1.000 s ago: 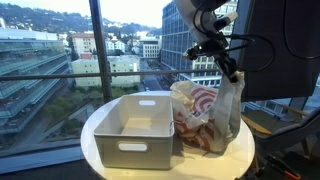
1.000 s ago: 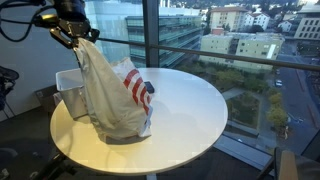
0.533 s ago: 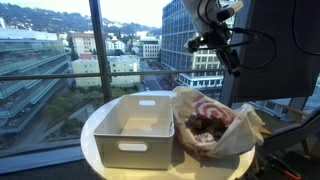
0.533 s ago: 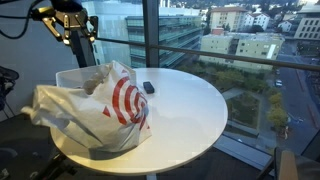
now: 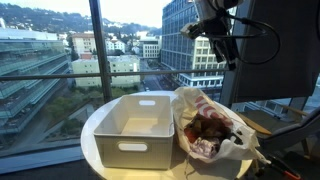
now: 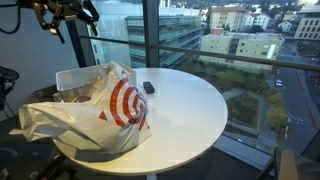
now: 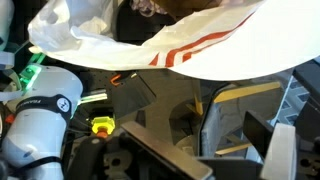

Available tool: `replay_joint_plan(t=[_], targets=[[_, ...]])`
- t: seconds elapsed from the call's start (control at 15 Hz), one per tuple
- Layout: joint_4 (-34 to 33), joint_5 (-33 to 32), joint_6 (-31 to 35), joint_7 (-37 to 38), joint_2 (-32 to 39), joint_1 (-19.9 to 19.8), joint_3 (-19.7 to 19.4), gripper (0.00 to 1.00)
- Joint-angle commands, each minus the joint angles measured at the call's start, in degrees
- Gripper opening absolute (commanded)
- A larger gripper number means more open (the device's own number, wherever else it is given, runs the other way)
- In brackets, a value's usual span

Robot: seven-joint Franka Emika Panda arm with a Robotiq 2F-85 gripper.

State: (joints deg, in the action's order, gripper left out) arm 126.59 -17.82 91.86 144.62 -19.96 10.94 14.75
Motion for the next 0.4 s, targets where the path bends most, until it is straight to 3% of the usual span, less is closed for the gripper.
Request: replay_joint_plan(t=[0.0,0.33], targets=[[3.14,-0.66,6.15,-3.25,-2.32,-0.31,0.4,1.0],[5.77,0.45,12.05,-7.3,-2.0,-0.41,0.05,1.0]])
